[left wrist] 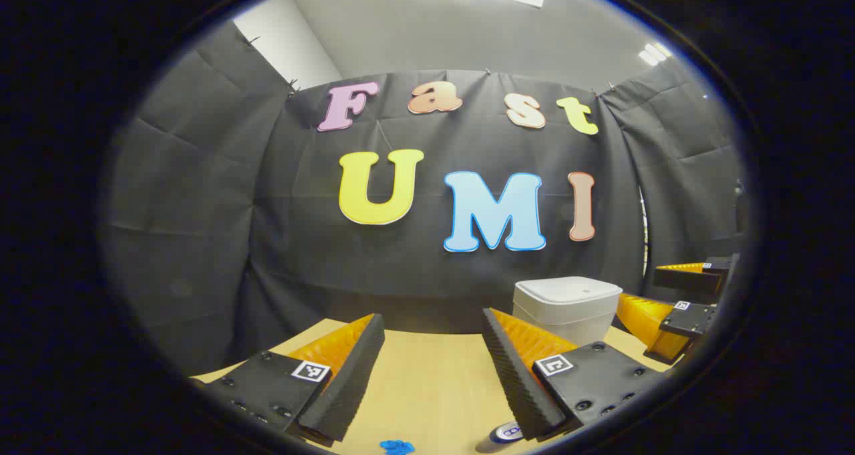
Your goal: Press the lid of the desktop garbage bin to open it, pick up the crumpled paper on the desktop and throw it into the bin, then pick up the pop can on the desktop and drop it into the bin, and finally close the garbage bin lid.
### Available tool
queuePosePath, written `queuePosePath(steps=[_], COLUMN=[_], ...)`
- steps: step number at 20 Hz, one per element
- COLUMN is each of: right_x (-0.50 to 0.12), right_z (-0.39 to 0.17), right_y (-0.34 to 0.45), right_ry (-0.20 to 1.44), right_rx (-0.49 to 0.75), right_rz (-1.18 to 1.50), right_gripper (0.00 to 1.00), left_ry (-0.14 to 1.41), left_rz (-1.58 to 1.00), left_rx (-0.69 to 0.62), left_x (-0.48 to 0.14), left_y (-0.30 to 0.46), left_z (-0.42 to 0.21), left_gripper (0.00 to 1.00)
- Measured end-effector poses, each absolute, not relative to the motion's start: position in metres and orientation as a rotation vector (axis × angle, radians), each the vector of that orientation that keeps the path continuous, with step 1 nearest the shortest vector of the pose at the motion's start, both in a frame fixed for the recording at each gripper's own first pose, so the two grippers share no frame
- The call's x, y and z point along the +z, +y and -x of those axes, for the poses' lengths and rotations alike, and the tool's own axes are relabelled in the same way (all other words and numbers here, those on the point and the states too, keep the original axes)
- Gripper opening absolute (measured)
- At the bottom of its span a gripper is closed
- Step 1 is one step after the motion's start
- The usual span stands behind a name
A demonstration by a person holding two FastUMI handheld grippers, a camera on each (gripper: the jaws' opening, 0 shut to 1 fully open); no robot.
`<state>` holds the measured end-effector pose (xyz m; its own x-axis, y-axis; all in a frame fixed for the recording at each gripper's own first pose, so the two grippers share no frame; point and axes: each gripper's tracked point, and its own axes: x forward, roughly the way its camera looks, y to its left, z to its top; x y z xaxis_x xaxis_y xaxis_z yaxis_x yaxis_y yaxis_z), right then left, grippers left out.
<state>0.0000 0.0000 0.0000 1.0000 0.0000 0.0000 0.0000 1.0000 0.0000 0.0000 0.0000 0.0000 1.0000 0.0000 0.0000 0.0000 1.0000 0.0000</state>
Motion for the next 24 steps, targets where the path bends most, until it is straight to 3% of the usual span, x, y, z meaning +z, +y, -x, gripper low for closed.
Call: queuePosePath(steps=[3,4,14,15,18,19,21,24], right_x=[0.0,0.001,-0.002,-0.001,-0.001,-0.002,-0.004,-0.005], right_z=[-0.005,-0.007,-0.021,-0.022,-0.022,-0.023,-0.024,-0.026], right_y=[0.003,0.004,0.005,0.007,0.009,0.01,0.009,0.006], right_ry=[0.014,0.015,0.034,0.034,0.035,0.038,0.045,0.046], right_rx=[-0.012,-0.013,-0.072,-0.07,-0.062,-0.059,-0.058,-0.058], right_rz=[-0.015,-0.026,-0.035,-0.031,-0.031,-0.031,-0.023,-0.017], right_gripper=[0.99,0.99,0.99,0.99,0.98,0.99,0.98,0.98], left_ry=[0.007,0.003,0.021,0.026,0.031,0.031,0.036,0.039], left_rz=[-0.017,-0.026,-0.077,-0.075,-0.069,-0.066,-0.055,-0.046], left_rx=[0.006,0.009,0.007,0.004,-0.005,-0.006,-0.011,-0.011], left_x=[0.005,0.006,0.002,0.001,-0.001,-0.002,-0.006,-0.009], left_y=[0.012,0.017,0.041,0.04,0.033,0.033,0.029,0.028], left_z=[-0.011,-0.012,-0.02,-0.022,-0.024,-0.025,-0.027,-0.032], left_gripper=[0.96,1.0,0.96,1.0,0.91,0.91,1.0,0.96])
